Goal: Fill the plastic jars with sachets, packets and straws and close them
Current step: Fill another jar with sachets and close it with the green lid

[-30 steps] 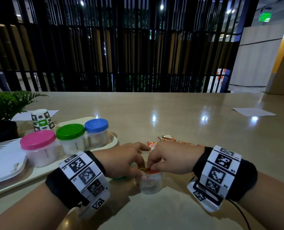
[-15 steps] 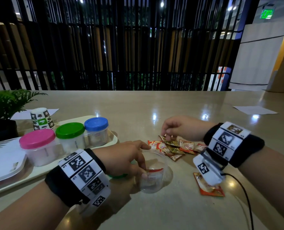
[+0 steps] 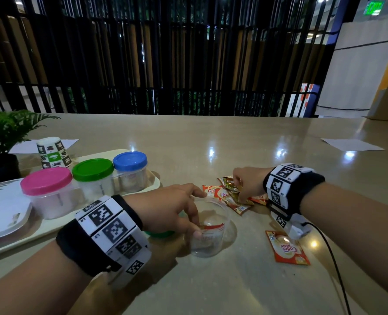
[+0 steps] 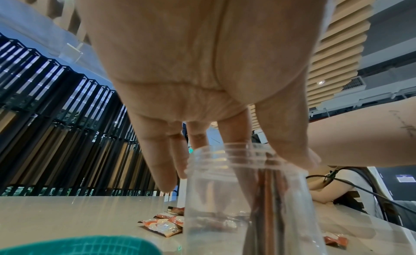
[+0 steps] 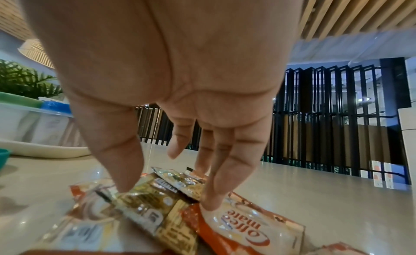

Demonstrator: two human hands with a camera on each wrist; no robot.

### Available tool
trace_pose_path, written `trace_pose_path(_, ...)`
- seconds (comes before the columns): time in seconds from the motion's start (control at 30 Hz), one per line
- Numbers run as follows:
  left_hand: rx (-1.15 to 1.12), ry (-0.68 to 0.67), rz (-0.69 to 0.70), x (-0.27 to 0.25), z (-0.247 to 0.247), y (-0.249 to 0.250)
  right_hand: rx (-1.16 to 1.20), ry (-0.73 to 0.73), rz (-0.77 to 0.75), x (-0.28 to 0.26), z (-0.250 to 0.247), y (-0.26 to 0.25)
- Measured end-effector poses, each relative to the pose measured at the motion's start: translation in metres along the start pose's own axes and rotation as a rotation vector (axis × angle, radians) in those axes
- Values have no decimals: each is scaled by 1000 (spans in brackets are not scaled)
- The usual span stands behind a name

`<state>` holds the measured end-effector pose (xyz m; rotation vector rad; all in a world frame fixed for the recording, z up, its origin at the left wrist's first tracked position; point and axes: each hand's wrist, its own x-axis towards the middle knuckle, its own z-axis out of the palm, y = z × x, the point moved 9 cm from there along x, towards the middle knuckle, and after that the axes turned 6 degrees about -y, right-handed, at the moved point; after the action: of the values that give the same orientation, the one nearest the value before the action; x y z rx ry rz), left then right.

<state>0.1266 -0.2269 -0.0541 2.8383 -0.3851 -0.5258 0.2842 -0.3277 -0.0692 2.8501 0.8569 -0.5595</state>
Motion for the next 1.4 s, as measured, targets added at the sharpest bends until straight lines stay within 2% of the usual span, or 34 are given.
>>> trace_pose_path(0.33, -30, 22, 17, 0, 0, -2, -198, 55, 15, 15, 6, -10)
trace_pose_path(0.6, -39, 35, 38, 0, 1, -3, -167, 123, 14, 19, 4, -6)
trace_pose_path(0.73, -35, 29, 34, 0, 1, -4, -281, 150, -12, 21, 5, -15)
trace_pose_path(0.87, -31, 29, 30, 1, 2, -3, -275, 122, -42, 25, -2, -16)
trace_pose_path(1.03, -27, 38, 34, 0, 1, -4, -357, 149, -13, 35, -5, -20)
trace_pose_path(1.13, -26, 43, 39, 1, 1, -3, -220, 220, 18, 33, -22, -12)
trace_pose_path(1.27, -18, 49, 43, 1, 1, -3, 234, 429, -76, 0, -60, 9)
trace_pose_path(1.33, -16, 47, 41, 1, 0, -3, 497, 395, -170, -20, -65, 11)
trace_pose_path(1.4, -14, 41, 39, 1, 0, -2, 645, 329, -239, -38, -64, 6)
